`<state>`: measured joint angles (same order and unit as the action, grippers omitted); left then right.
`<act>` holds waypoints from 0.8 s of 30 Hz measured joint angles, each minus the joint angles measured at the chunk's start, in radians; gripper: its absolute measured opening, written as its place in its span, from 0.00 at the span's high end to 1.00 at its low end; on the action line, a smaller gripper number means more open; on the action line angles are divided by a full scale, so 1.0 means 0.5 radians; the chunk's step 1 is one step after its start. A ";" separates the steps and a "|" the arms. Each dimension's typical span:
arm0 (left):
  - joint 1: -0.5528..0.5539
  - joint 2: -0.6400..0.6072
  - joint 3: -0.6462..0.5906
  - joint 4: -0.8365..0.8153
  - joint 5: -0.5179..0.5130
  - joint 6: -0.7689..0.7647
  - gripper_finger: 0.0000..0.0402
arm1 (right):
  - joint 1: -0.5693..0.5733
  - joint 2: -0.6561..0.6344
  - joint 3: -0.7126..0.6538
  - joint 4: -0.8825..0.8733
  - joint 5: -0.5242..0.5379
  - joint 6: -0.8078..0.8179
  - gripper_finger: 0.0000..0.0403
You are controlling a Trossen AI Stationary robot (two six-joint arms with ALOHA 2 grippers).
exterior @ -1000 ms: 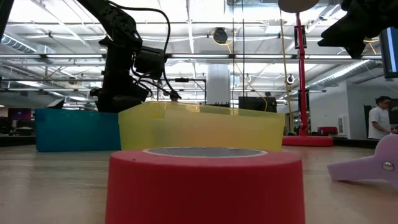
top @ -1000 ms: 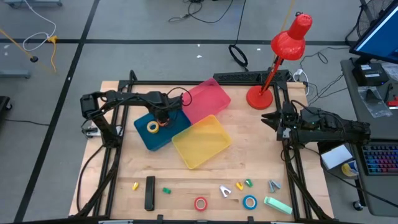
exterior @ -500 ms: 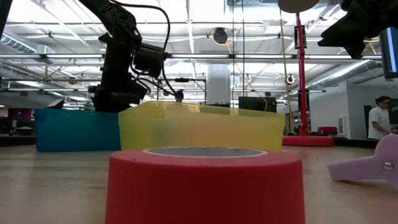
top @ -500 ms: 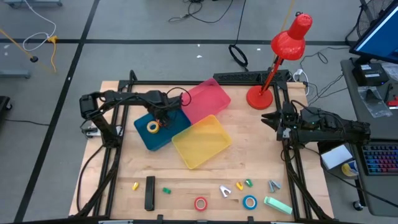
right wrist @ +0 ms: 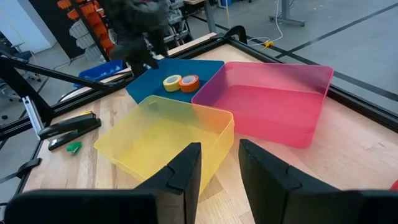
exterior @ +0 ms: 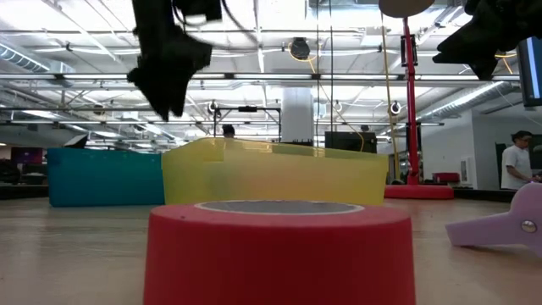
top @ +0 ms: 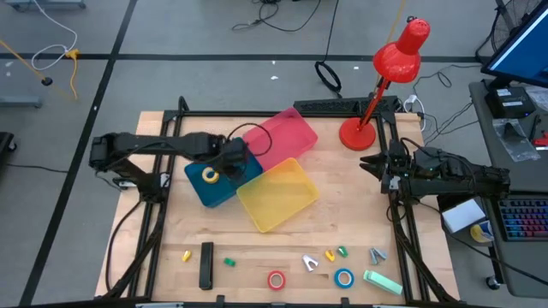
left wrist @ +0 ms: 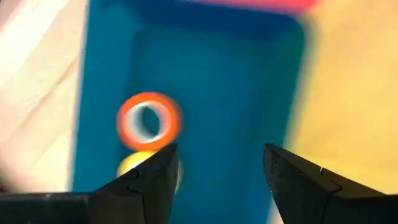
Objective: Pick and place Stapler, Stapler remover, tape
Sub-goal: Put the red tape into the blue bin
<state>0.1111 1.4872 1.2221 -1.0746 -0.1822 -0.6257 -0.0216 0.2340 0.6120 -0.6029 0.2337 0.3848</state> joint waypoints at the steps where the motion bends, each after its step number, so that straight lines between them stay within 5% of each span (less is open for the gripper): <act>1: -0.052 -0.020 0.004 0.042 0.000 -0.045 0.42 | 0.000 -0.001 0.000 0.000 0.000 0.001 0.75; 15: -0.772 -0.037 0.001 1.014 0.015 -0.470 0.42 | -0.001 0.000 0.000 0.000 -0.038 -0.006 0.75; 24: -1.104 0.032 0.002 1.670 -0.275 -0.600 0.42 | 0.000 0.000 0.000 -0.001 -0.163 -0.015 0.75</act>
<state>-0.4407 1.5032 1.2234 -0.2397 -0.3199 -0.9255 -0.0216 0.2340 0.6121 -0.6033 0.1520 0.3774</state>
